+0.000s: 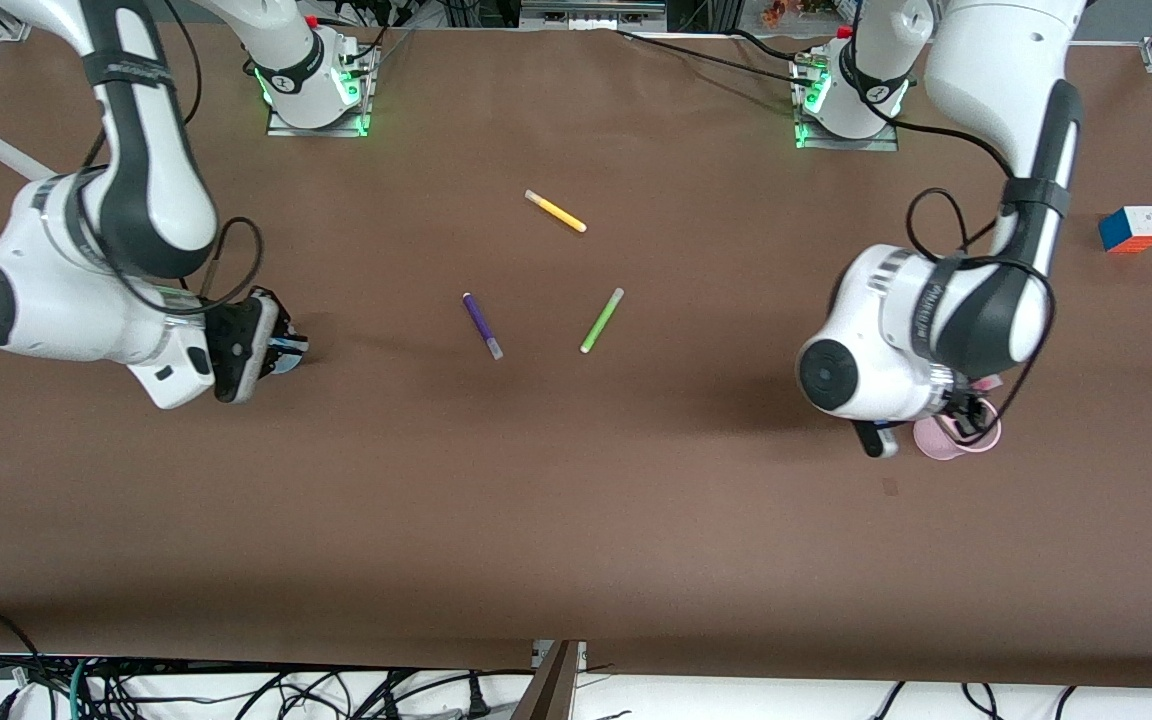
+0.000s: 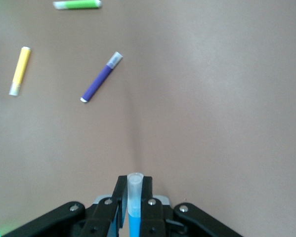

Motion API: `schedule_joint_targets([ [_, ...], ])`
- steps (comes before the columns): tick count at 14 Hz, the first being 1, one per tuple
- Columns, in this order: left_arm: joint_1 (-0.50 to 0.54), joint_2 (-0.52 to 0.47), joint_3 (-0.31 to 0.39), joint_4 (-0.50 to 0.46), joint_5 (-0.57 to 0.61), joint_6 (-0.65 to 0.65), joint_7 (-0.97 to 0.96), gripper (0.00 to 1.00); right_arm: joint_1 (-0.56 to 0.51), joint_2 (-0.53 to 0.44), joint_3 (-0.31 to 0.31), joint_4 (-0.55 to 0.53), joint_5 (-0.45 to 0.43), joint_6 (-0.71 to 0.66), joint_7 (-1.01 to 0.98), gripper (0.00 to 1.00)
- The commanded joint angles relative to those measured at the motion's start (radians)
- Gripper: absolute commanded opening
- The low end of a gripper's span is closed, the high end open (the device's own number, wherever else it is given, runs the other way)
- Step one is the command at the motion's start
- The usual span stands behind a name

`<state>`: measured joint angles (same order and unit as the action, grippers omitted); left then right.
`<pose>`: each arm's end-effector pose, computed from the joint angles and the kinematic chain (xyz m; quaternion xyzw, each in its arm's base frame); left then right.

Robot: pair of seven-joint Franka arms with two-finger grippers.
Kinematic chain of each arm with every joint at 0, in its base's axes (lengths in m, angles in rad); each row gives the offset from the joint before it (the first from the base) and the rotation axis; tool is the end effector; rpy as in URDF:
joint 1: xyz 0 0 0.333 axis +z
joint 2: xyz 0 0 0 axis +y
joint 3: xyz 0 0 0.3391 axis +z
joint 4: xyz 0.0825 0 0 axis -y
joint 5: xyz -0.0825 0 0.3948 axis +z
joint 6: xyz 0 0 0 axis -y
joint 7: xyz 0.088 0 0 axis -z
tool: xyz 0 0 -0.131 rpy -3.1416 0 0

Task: Place pink and blue markers in matching cups
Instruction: 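Carry the blue marker to the blue cup while the left gripper carries pink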

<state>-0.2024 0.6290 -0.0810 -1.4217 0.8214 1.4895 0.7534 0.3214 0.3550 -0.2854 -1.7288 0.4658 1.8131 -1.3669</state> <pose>0.6820 -0.0829 0.3270 -0.7352 0.5091 0.3329 0.2991 0.6310 0.0844 0.3641 -0.7974 -0.5670 -0.0068 0.2064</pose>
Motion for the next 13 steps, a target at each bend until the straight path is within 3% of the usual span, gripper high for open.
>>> schedule_joint_targets([
  [1, 0.072, 0.006, -0.008, 0.017, 0.05, -0.011, 0.032, 0.01, 0.001, -0.033, -0.058, -0.047, 0.091, -0.044, -0.145, 0.0],
  [4, 0.101, 0.02, -0.01, 0.013, 0.053, -0.011, 0.025, 0.01, -0.002, -0.03, -0.124, -0.106, 0.215, -0.064, -0.34, 0.0],
  [6, 0.133, 0.056, -0.01, 0.023, 0.039, -0.006, -0.003, 0.04, -0.034, -0.022, -0.135, -0.147, 0.273, -0.066, -0.46, 0.0],
  [13, 0.141, 0.101, -0.011, 0.015, -0.008, 0.034, -0.084, 0.05, -0.084, -0.019, -0.135, -0.212, 0.31, -0.069, -0.587, 0.0],
])
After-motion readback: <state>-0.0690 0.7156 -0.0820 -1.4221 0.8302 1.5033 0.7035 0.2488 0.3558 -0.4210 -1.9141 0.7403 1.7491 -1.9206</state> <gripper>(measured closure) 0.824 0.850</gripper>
